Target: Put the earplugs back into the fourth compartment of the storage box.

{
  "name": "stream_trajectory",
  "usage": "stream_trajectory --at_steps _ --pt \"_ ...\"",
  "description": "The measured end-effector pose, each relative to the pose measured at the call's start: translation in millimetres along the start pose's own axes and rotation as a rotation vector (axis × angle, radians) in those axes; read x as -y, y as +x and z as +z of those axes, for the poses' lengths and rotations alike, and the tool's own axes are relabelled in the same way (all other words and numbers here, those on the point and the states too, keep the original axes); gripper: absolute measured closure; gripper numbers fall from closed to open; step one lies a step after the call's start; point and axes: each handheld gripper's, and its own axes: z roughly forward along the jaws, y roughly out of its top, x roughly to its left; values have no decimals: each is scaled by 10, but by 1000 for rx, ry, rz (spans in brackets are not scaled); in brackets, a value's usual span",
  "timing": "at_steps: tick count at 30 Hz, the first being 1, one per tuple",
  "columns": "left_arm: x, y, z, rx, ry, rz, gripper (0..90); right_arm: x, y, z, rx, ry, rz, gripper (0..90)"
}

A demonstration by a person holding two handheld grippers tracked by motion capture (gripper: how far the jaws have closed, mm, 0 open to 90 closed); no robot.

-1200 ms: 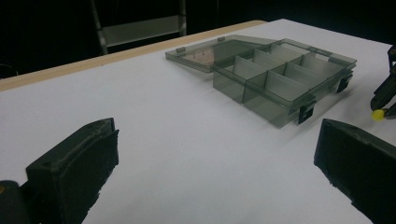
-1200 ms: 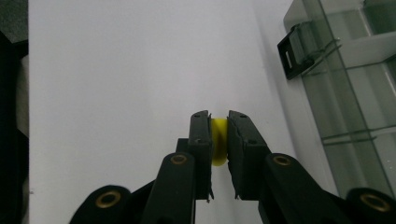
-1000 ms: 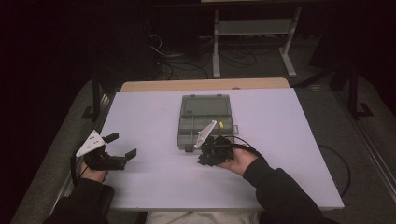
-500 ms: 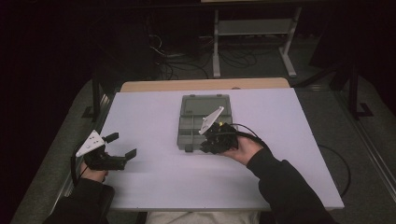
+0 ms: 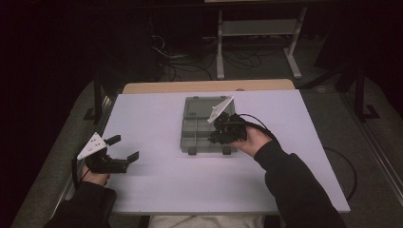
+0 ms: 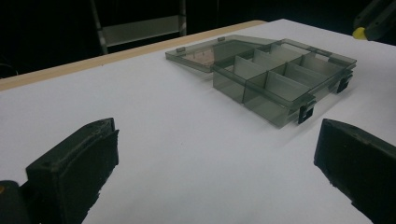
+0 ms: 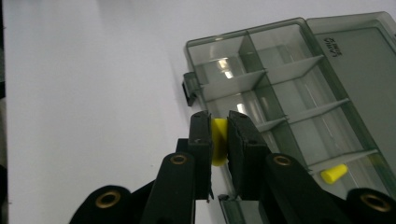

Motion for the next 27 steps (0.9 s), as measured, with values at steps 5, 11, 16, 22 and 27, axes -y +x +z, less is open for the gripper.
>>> stream_trajectory --at_steps 5,11,16,22,27 --pt "0 -1 0 -1 -1 1 0 10 -121 -15 20 5 27 783" --pt "0 -1 0 -1 0 1 0 53 -286 -17 40 3 78 783" --pt "0 1 1 1 1 0 0 74 -415 1 62 4 108 783" --pt "1 1 0 2 0 -1 0 119 -558 48 82 14 150 782" --pt "0 2 1 2 0 0 0 177 -686 122 93 21 184 782"
